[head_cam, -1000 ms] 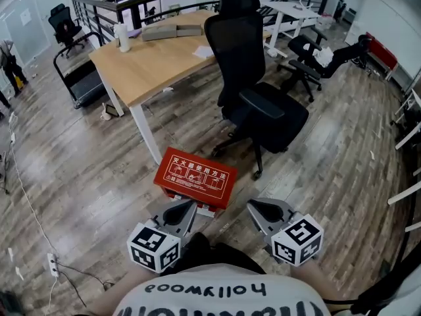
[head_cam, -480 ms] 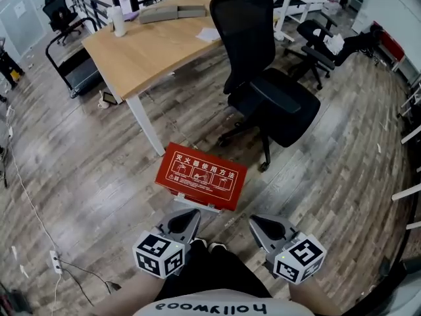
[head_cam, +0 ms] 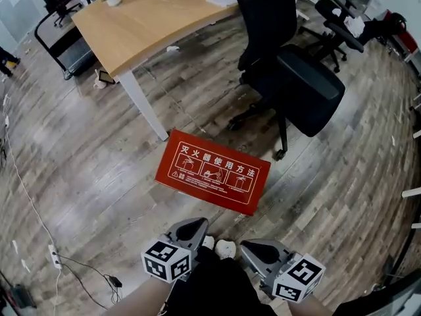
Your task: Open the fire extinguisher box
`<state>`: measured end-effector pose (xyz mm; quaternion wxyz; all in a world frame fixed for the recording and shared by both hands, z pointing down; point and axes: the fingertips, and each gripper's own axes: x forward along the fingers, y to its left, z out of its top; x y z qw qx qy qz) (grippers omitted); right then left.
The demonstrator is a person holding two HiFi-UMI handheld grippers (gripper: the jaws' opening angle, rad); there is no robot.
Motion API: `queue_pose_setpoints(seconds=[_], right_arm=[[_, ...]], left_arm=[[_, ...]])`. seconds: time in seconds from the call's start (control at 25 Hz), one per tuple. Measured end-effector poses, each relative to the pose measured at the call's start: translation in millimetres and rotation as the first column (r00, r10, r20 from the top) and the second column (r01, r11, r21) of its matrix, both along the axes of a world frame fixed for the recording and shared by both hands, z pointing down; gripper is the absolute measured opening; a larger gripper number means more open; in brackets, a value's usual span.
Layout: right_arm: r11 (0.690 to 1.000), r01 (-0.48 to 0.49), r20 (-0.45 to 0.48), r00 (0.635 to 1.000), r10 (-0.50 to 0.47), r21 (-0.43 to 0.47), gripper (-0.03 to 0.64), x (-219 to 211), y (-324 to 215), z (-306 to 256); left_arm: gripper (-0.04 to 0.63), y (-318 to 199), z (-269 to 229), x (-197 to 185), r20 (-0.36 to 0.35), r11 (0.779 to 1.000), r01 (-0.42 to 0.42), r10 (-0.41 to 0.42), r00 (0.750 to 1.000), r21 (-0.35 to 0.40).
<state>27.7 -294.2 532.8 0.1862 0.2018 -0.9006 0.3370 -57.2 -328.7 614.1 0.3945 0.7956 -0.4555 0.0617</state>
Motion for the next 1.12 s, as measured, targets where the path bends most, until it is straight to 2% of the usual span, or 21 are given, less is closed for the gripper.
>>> queue_pose_setpoints(seconds=[0.24, 0.36, 0.44, 0.48, 0.52, 0.6, 0.68, 0.72, 0.76, 0.96, 1.12], right_arm=[[0.995, -0.002, -0.026, 1.000, 0.000, -0.100, 0.011, 1, 13, 55], [0.990, -0.011, -0.029, 1.000, 0.007, -0.142, 0.011, 5, 16, 80], [0.985, -0.009, -0.022, 1.000, 0.005, -0.170, 0.011, 6, 20, 94], [0.983, -0.006, -0.019, 1.000, 0.002, -0.182, 0.011, 7, 23, 100], [0.981, -0.002, -0.018, 1.000, -0.001, -0.192, 0.011, 7, 26, 106], [0.978, 0.001, -0.018, 1.000, -0.005, -0.211, 0.011, 9, 31, 118], [0.974, 0.000, -0.015, 1.000, -0.004, -0.225, 0.011, 10, 34, 129], [0.973, -0.001, -0.012, 1.000, -0.002, -0.232, 0.011, 10, 35, 134], [0.971, -0.003, -0.009, 1.000, 0.000, -0.237, 0.011, 11, 36, 139], [0.966, -0.011, -0.009, 1.000, 0.009, -0.260, 0.011, 13, 39, 159], [0.966, -0.015, -0.002, 1.000, 0.016, -0.260, 0.011, 10, 37, 164]], left_arm=[[0.008, -16, 62, -13, -0.132, 0.999, 0.037, -0.036, 0.991, 0.006], [0.009, -23, 89, -22, -0.250, 0.997, 0.077, -0.077, 0.965, -0.008], [0.011, -29, 103, -26, -0.351, 0.992, 0.121, -0.125, 0.928, -0.034], [0.012, -30, 108, -28, -0.405, 0.988, 0.145, -0.152, 0.902, -0.048], [0.036, -32, 112, -28, -0.462, 0.984, 0.166, -0.174, 0.870, -0.059], [0.141, -32, 118, -25, -0.575, 0.980, 0.186, -0.191, 0.795, -0.069], [0.155, -35, 120, -24, -0.672, 0.979, 0.194, -0.184, 0.718, -0.061], [0.161, -36, 121, -24, -0.704, 0.978, 0.201, -0.180, 0.687, -0.054], [0.161, -38, 123, -25, -0.724, 0.976, 0.211, -0.181, 0.665, -0.049], [0.209, -54, 131, -31, -0.779, 0.959, 0.280, -0.209, 0.591, -0.045], [0.210, -63, 118, -33, -0.815, 0.959, 0.284, -0.160, 0.557, 0.006]])
